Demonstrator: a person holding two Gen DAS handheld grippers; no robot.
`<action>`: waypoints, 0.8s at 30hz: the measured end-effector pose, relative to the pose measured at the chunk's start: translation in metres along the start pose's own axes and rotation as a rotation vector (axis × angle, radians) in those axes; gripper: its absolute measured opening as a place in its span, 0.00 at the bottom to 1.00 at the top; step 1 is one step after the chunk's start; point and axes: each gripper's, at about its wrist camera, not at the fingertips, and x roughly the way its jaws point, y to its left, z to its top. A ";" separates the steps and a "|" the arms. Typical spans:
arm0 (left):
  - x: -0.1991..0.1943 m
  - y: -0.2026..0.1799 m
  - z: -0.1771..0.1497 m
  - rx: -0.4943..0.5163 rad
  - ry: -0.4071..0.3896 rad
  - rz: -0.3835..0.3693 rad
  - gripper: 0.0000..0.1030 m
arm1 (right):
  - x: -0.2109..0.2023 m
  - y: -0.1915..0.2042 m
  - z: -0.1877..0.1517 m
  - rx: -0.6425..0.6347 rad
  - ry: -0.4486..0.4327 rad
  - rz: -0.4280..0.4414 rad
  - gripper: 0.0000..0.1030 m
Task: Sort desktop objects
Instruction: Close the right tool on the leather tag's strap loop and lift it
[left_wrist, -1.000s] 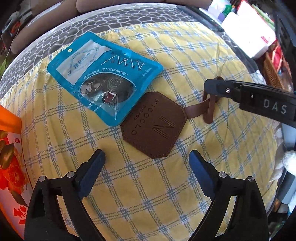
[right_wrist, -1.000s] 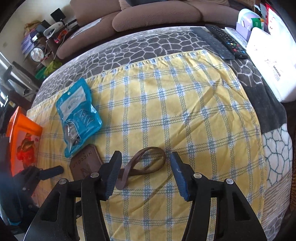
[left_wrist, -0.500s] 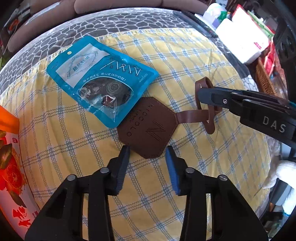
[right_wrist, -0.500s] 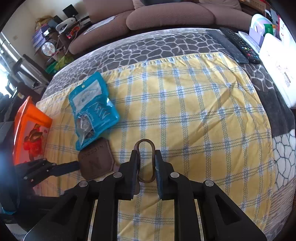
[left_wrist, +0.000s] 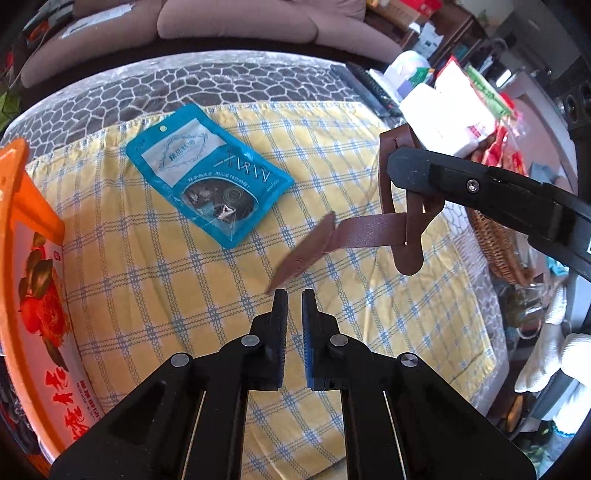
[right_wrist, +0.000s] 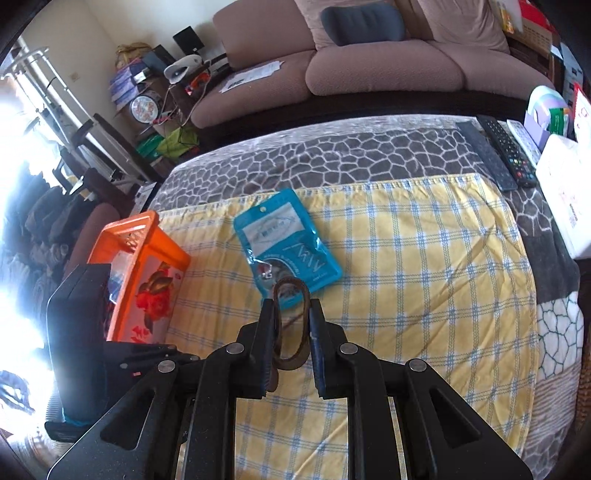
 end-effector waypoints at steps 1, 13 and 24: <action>-0.009 0.001 -0.001 -0.001 -0.010 -0.004 0.07 | -0.006 0.007 0.002 -0.008 -0.006 -0.002 0.16; -0.131 0.013 -0.023 0.020 -0.266 -0.034 0.54 | -0.074 0.108 0.012 -0.134 -0.070 0.007 0.16; -0.187 0.037 -0.052 0.071 -0.305 0.027 0.06 | -0.103 0.212 0.009 -0.267 -0.087 0.063 0.16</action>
